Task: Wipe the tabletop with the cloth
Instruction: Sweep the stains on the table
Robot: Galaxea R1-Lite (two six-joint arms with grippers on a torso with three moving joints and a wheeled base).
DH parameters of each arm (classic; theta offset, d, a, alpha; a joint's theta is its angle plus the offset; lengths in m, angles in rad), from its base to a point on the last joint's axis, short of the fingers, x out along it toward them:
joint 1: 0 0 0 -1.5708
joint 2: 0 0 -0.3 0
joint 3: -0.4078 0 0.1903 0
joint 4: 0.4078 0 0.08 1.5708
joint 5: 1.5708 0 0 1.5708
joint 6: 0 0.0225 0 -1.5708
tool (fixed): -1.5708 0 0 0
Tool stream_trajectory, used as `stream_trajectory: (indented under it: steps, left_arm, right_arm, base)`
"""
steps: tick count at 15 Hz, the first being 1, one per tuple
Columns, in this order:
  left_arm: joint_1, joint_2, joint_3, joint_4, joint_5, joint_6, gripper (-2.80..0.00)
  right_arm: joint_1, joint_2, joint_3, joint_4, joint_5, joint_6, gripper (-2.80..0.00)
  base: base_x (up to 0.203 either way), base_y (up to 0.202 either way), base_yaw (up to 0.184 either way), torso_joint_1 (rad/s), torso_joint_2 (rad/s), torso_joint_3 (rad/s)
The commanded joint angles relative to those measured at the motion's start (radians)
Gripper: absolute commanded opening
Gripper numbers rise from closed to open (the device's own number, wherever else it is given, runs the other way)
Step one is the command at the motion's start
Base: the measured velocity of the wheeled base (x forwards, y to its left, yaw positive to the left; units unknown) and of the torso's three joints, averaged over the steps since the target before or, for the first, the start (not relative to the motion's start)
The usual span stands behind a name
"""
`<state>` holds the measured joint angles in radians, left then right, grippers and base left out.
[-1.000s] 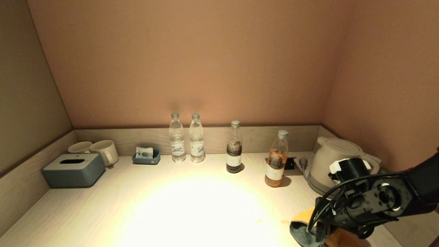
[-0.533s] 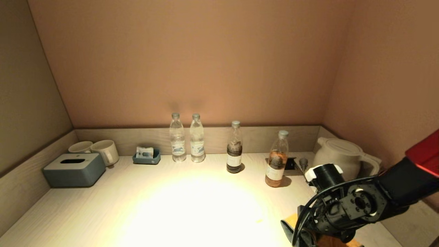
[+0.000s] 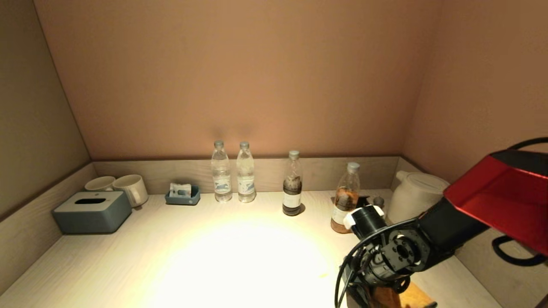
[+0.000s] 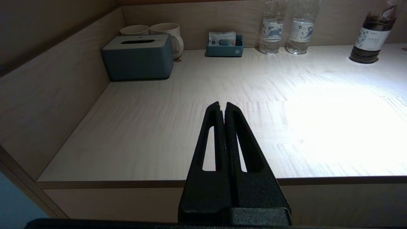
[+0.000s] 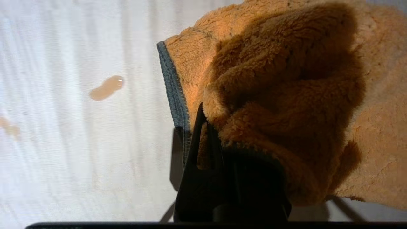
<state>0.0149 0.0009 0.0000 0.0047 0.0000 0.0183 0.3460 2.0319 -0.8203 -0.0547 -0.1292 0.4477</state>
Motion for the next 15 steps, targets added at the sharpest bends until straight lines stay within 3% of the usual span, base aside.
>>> stream_trajectory:
  steps: [1,6,10,13,15]
  left_arm:
    - [0.0,0.001,0.0,0.0,0.0,0.0,-2.8]
    - [0.0,0.001,0.0,0.0,0.0,0.0,-2.8]
    - [0.0,0.001,0.0,0.0,0.0,0.0,-2.8]
    - [0.0,0.001,0.0,0.0,0.0,0.0,-2.8]
    - [-0.001,0.001,0.0,0.0,0.0,0.0,-2.8]
  right_arm:
    - [0.021,0.038,-0.049,-0.001,0.0,-0.003,-2.8]
    - [0.074,0.097,-0.201,0.005,0.006,-0.028,-2.8]
    - [0.137,0.12,-0.239,-0.001,0.011,-0.047,-2.8]
    - [0.209,0.129,-0.26,-0.001,0.011,-0.062,-2.8]
    - [0.327,0.128,-0.266,0.0,0.011,-0.062,-2.8]
  base:
    - [0.0,0.0,0.0,0.0,0.0,0.0]
    - [0.0,0.0,0.0,0.0,0.0,0.0]
    - [0.0,0.0,0.0,0.0,0.0,0.0]
    - [0.0,0.0,0.0,0.0,0.0,0.0]
    - [0.0,0.0,0.0,0.0,0.0,0.0]
